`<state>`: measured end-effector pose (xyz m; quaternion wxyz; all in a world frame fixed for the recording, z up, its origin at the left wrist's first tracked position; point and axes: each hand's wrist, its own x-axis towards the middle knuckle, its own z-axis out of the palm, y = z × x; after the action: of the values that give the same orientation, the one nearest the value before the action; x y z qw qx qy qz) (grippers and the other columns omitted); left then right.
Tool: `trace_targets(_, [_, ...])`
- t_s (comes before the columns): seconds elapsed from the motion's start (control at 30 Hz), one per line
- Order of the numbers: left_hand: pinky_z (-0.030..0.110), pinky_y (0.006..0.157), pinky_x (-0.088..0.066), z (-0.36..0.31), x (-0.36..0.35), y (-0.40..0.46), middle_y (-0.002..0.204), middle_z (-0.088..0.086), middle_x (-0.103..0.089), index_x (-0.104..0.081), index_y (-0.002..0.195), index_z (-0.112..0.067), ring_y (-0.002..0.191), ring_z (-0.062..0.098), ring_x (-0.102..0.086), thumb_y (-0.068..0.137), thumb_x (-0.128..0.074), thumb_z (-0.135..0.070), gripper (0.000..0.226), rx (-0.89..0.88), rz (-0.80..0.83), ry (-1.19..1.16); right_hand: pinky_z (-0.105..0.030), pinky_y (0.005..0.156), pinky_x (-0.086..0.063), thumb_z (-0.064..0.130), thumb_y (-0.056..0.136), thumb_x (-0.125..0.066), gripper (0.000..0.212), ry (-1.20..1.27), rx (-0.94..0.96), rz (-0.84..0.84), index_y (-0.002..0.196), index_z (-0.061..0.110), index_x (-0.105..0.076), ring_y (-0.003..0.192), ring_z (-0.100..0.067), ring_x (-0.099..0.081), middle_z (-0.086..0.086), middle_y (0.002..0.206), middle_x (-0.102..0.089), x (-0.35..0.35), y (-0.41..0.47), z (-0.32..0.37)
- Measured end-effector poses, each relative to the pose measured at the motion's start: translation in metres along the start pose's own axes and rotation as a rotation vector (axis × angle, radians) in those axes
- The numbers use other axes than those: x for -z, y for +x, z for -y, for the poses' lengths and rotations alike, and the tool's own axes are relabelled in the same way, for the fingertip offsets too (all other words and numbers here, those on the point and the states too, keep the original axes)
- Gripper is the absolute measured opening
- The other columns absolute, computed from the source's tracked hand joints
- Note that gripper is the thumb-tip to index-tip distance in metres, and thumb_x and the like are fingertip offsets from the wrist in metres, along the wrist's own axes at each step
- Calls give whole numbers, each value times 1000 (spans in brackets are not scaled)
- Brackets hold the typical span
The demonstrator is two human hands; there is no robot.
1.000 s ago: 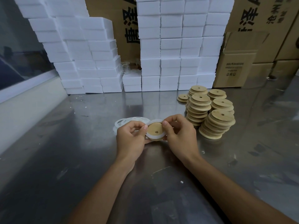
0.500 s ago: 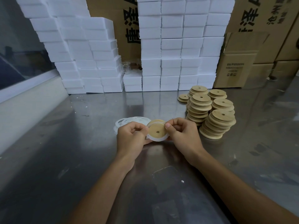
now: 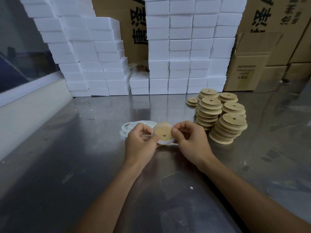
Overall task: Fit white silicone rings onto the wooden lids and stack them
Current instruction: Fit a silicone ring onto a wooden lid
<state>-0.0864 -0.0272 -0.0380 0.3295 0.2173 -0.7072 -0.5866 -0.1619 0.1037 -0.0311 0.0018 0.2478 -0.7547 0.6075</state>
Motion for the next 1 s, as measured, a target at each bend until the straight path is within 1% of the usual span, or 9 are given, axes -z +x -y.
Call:
trace_targets(0.1, [16,62,-52,-2,1,-5,78,-18,-66,-57,77,-33,72,4,-67,79,-70,-16,22,-255,20,125,-30,75,-54,9,92,-64,11,-145,194,4,85,17,-64,77,-6,-65,10,77,-68,-1,-7,4])
trace_targets(0.27, [11,63,-50,-4,1,-10,85,-20,-65,-57,80,-41,80,4,-67,85,-72,-16,30,-409,31,200,-32,75,-52,6,93,-61,8,-230,392,9,91,14,-63,81,-9,-63,10,84,-67,0,-10,10])
trace_targets(0.4, [14,60,-52,-6,4,-10,79,-18,-67,-60,73,-34,72,6,-69,81,-76,-7,32,-366,-21,112,-33,73,-56,13,93,-66,5,-41,305,-33,89,12,-63,78,-9,-67,8,82,-68,-2,-11,11])
trace_targets(0.5, [36,61,-61,-6,6,-10,79,-6,-71,-62,71,-24,73,14,-72,80,-76,0,29,-272,-10,17,-43,71,-58,12,91,-69,11,87,170,-20,82,8,-64,75,-16,-68,-1,79,-69,-2,-8,10])
trace_targets(0.57, [52,65,-61,-7,7,-11,82,4,-72,-62,72,-16,74,23,-72,80,-75,4,25,-202,3,-59,-40,69,-58,9,89,-70,10,151,107,-13,80,6,-66,73,-16,-67,-5,78,-69,-1,-6,9])
trace_targets(0.63, [57,69,-59,-8,7,-13,79,2,-73,-62,73,-13,74,23,-72,81,-73,7,24,-148,11,-122,-28,64,-55,7,88,-71,9,225,49,0,80,5,-67,68,-12,-65,-7,75,-70,0,-4,8])
trace_targets(0.73, [57,68,-59,-10,7,-14,73,-4,-72,-61,75,-10,68,16,-71,82,-71,8,22,-66,31,-197,-18,61,-52,4,88,-70,9,299,15,29,79,3,-67,61,-6,-64,-6,70,-70,2,-3,7])
trace_targets(0.83, [49,62,-62,-10,7,-14,75,-1,-73,-60,75,-9,72,21,-73,84,-71,5,20,7,18,-256,-16,60,-52,5,87,-70,8,266,64,35,79,4,-68,60,-2,-64,0,68,-70,2,-2,9])
trace_targets(1.0, [40,61,-61,-8,8,-13,85,5,-73,-58,84,-9,79,26,-74,86,-70,2,16,69,7,-345,-34,66,-59,13,94,-63,10,303,-11,69,88,5,-61,68,-18,-64,-21,80,-72,-4,-8,10])
